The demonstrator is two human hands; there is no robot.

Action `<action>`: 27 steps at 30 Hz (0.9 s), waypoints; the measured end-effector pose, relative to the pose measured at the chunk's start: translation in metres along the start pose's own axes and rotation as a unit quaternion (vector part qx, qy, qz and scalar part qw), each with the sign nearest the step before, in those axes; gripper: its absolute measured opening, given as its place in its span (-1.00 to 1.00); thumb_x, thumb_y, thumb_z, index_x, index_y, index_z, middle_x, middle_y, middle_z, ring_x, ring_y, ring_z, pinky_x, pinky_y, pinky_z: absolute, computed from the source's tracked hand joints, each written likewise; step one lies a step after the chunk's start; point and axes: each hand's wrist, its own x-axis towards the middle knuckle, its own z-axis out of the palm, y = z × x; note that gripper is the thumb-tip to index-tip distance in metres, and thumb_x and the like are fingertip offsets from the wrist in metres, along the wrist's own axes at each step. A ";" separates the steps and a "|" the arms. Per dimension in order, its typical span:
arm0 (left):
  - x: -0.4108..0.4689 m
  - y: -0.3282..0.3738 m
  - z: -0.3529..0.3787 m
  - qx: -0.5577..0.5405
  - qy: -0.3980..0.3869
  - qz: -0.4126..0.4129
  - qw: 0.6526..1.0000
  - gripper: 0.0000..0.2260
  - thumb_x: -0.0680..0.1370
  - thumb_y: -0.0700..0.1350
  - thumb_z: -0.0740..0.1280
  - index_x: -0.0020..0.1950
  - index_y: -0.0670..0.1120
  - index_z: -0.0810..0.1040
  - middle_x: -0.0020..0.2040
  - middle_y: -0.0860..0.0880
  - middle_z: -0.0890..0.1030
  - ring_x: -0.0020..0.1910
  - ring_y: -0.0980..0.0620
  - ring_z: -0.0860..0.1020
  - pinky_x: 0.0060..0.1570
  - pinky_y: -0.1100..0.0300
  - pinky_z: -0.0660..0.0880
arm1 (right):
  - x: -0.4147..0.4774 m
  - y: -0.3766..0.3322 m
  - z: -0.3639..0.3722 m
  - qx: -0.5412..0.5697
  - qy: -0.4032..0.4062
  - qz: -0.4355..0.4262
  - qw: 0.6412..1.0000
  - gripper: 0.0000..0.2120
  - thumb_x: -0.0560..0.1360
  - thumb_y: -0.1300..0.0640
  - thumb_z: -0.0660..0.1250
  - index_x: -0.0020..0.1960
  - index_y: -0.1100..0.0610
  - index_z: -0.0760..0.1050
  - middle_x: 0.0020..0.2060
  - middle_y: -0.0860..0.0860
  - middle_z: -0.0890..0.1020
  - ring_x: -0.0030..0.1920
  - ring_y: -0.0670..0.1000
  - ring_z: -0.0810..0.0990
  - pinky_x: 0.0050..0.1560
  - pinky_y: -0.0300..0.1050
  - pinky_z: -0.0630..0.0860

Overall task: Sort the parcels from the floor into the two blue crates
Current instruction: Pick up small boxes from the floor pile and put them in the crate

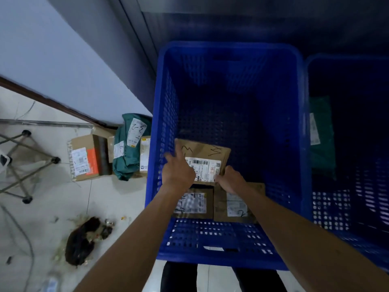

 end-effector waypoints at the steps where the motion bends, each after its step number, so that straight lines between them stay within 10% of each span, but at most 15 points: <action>1: -0.001 0.002 0.004 0.027 0.010 0.015 0.999 -0.16 0.58 -0.14 0.25 0.60 -0.06 -0.34 0.56 -0.32 0.02 0.26 -0.30 0.49 0.04 -0.07 0.53 | 0.003 0.004 0.002 0.001 -0.007 0.001 1.000 -0.49 0.65 -0.08 0.23 0.43 0.24 0.28 0.26 0.17 0.54 0.14 0.13 0.58 -0.04 -0.07 0.49; 10: 0.036 -0.009 0.003 0.079 -0.033 0.078 0.993 -0.12 0.54 -0.28 0.28 0.62 -0.05 -0.30 0.58 -0.30 0.07 0.31 -0.31 0.45 0.15 -0.10 0.52 | 0.015 -0.002 -0.001 -0.052 -0.020 -0.016 0.998 -0.59 0.68 -0.09 0.17 0.31 0.23 0.38 -0.07 0.03 0.51 -0.11 0.03 0.52 -0.24 -0.09 0.39; 19: 0.083 0.001 0.006 0.057 -0.082 0.076 0.992 -0.05 0.49 -0.23 0.42 0.63 -0.10 -0.22 0.58 -0.19 0.14 0.41 -0.24 0.36 0.32 -0.08 0.44 | 0.042 0.002 -0.001 0.008 0.012 -0.032 0.999 -0.80 0.67 -0.06 0.20 0.06 0.08 0.43 -0.07 -0.03 0.55 -0.17 -0.09 0.52 -0.30 -0.18 0.40; 27: 0.081 0.030 0.011 0.040 -0.053 0.082 0.994 -0.10 0.55 -0.01 0.39 0.61 -0.02 -0.24 0.44 -0.33 0.28 0.26 -0.32 0.47 0.10 -0.06 0.48 | 0.029 0.014 -0.032 0.053 0.099 -0.015 0.994 -0.72 0.64 -0.03 0.19 0.22 0.14 0.37 0.04 0.08 0.59 -0.06 0.09 0.59 -0.17 -0.06 0.49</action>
